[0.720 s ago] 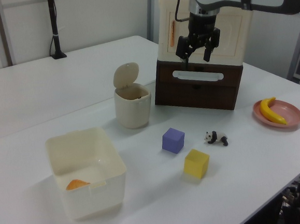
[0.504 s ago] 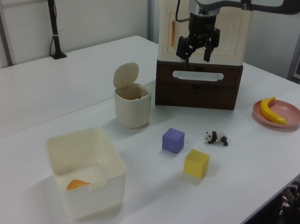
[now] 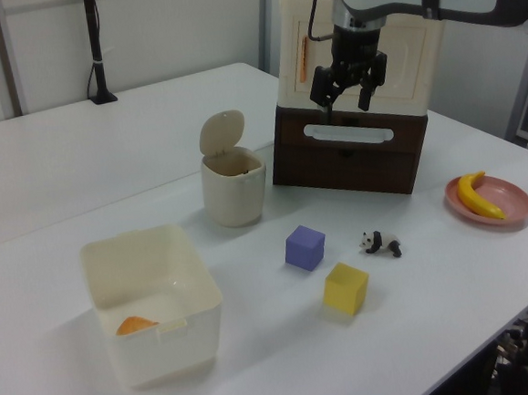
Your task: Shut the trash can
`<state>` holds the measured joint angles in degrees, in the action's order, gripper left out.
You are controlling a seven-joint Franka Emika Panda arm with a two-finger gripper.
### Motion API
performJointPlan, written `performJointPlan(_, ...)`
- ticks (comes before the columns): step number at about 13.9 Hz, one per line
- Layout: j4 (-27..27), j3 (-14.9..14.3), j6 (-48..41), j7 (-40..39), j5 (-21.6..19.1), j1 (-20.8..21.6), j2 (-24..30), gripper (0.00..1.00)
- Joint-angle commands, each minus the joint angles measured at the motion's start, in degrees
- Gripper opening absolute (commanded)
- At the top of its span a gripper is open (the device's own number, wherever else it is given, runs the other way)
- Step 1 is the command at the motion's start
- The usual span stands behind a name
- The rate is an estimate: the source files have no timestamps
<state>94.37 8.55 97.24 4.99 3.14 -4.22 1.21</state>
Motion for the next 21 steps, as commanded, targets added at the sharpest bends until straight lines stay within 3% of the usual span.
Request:
performJointPlan(1,-0.32,-0.64,0.14,-1.13,-0.68,0.44,-0.06,1.0)
performJointPlan(21,-0.59,-1.0,0.4,-2.79,-0.33,0.35,-0.15,1.0)
